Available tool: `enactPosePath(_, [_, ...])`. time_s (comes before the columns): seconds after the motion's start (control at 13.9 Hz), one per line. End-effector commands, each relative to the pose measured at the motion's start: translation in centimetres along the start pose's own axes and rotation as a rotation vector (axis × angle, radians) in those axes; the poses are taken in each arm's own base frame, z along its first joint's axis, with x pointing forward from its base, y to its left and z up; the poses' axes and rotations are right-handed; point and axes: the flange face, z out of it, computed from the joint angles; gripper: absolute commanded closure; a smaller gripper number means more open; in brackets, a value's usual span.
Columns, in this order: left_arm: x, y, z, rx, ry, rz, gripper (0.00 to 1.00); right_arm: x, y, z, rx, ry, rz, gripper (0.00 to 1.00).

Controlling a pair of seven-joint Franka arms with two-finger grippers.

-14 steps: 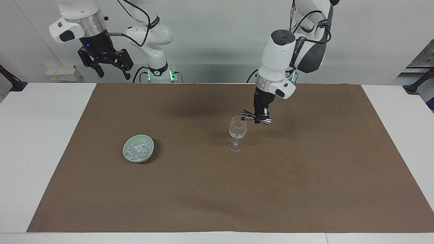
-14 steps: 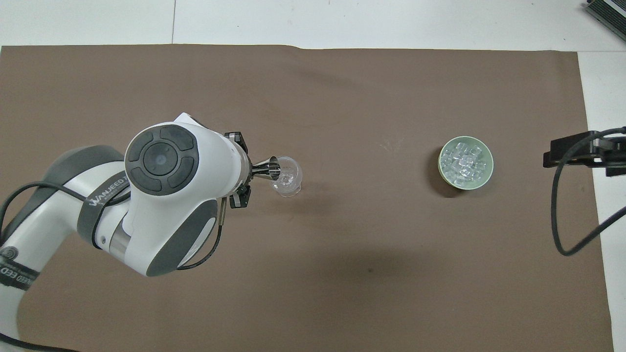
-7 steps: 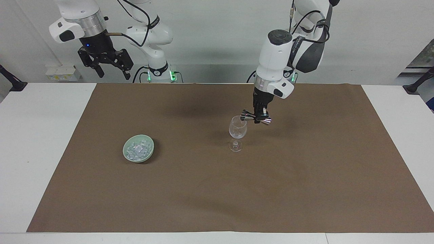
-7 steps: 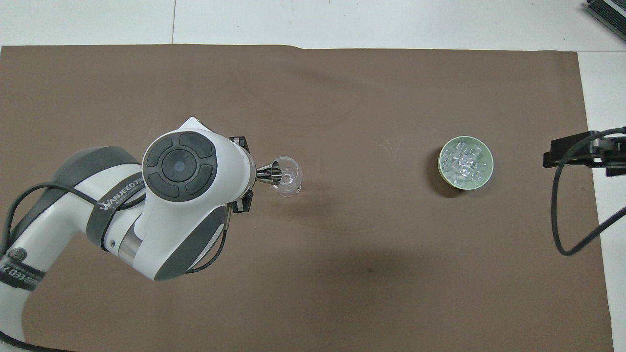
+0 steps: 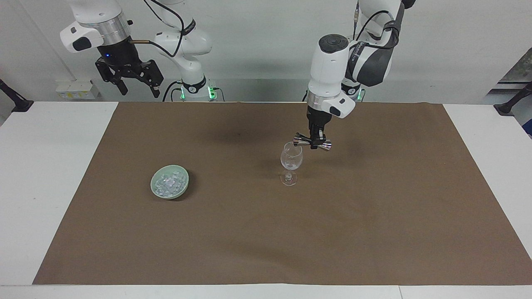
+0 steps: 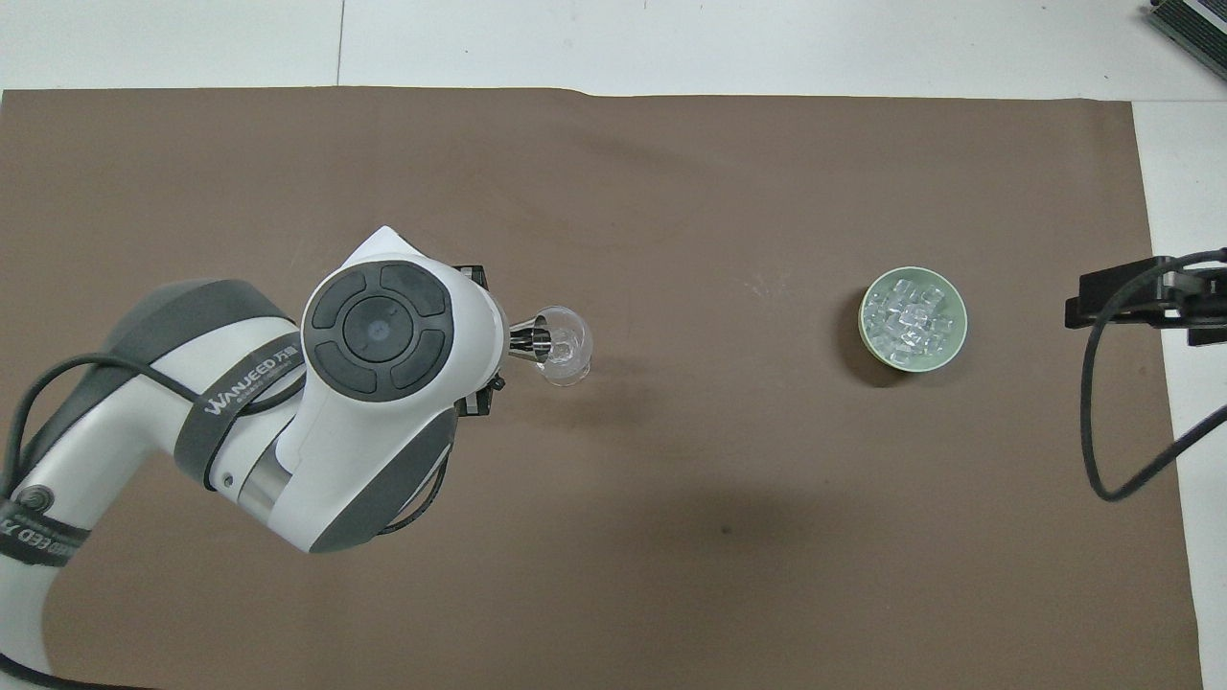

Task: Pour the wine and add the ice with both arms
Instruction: 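Tilt the metal cup over the clear cup with the left gripper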

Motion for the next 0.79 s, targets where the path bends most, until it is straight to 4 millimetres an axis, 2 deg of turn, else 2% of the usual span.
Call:
enactPosePath(0.0, [-0.47, 0.52, -0.26, 0.003, 0.017, -0.009, 1.0, -0.37, 0.26, -0.04, 0.034, 0.01, -0.004, 0.0])
enactPosePath(0.72, [-0.61, 0.53, -0.88, -0.013, 0.088, 0.025, 1.0, -0.29, 0.09, -0.22, 0.05, 0.019, -0.002, 0.0])
